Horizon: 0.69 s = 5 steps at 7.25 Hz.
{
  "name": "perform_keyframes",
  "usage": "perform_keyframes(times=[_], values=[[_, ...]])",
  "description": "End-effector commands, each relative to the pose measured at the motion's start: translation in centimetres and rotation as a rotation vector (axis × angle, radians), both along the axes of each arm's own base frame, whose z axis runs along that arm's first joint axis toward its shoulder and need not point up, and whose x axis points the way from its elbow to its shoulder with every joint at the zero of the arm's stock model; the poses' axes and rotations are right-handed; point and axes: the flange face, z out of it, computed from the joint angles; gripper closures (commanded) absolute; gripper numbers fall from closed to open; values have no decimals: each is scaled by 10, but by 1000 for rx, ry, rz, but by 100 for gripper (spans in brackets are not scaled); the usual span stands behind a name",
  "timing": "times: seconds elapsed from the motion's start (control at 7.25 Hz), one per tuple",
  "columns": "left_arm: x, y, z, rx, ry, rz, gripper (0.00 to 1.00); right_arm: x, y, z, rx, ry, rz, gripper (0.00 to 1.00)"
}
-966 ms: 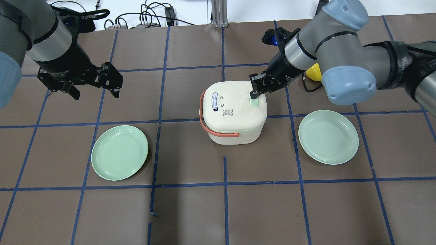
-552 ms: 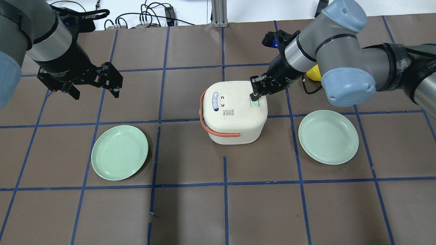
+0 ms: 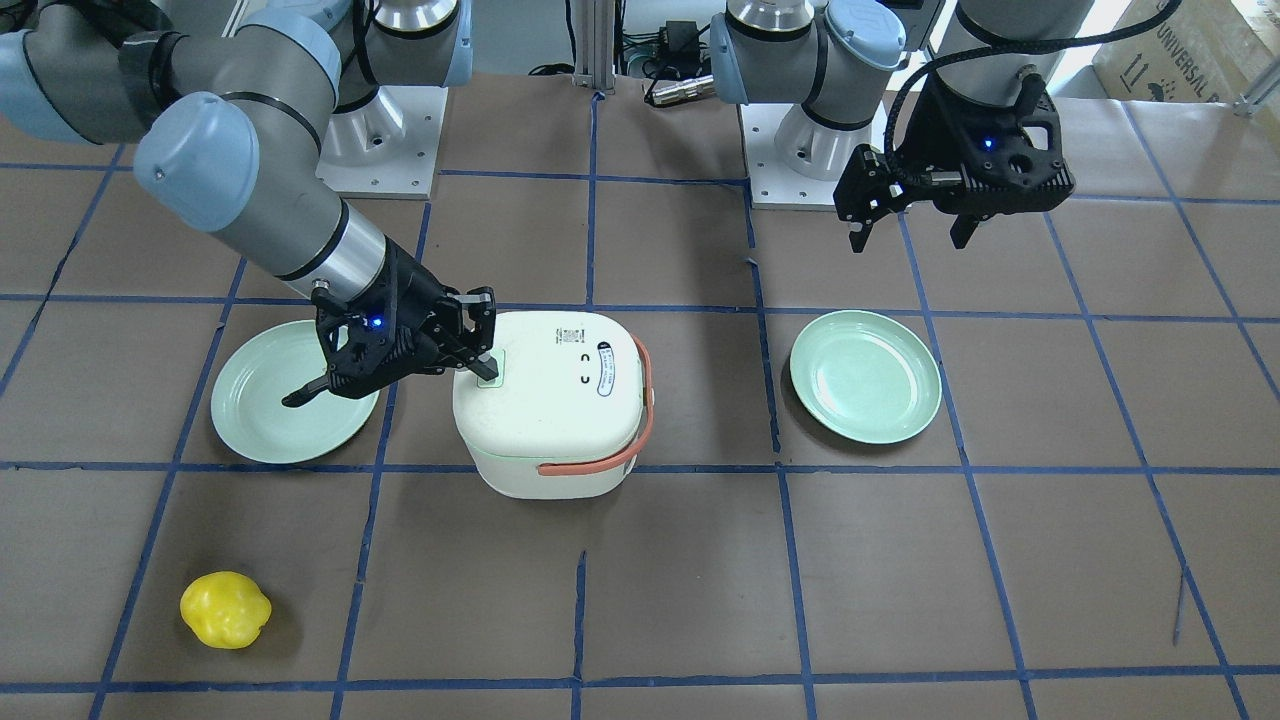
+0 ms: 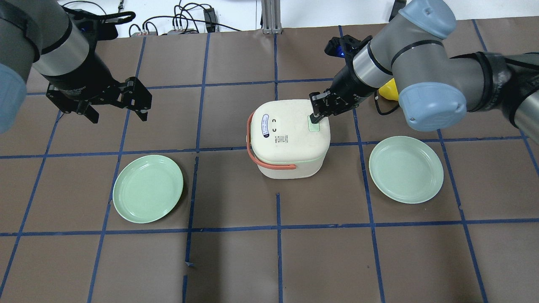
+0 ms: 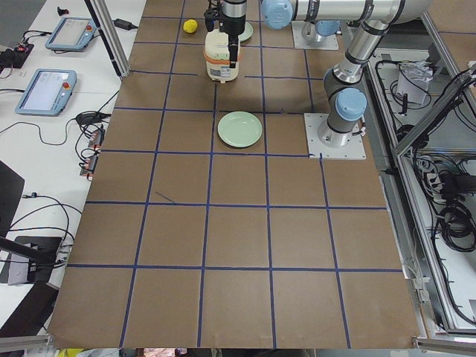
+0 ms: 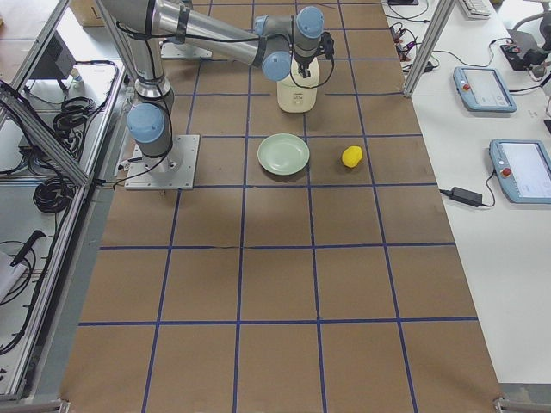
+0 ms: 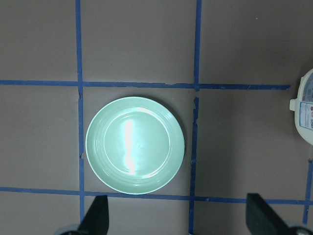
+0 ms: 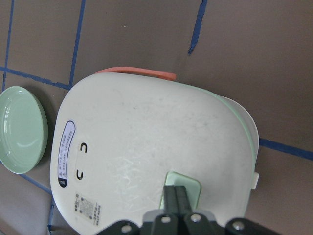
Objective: Press rice cooker button
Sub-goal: 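Lift the right gripper away as the rice cooker lid pops open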
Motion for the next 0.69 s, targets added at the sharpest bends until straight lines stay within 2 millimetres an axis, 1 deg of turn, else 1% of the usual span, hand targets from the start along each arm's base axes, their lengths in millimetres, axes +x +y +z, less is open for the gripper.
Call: perform_keyframes(times=[0.0,0.14,0.28,0.41,0.55], values=[[0,0,-1,2,0,-2,0,-1,15,35,0,14,-7,16],[0,0,0,1,0,0,0,-4,25,53,29,47,-5,0],[0,-1,-1,1,0,0,0,-11,23,80,-1,122,-10,0],[0,0,0,-1,0,-2,0,-18,16,106,-50,180,-38,0],[0,0,0,-1,0,0,0,-26,12,119,-42,203,-83,0]])
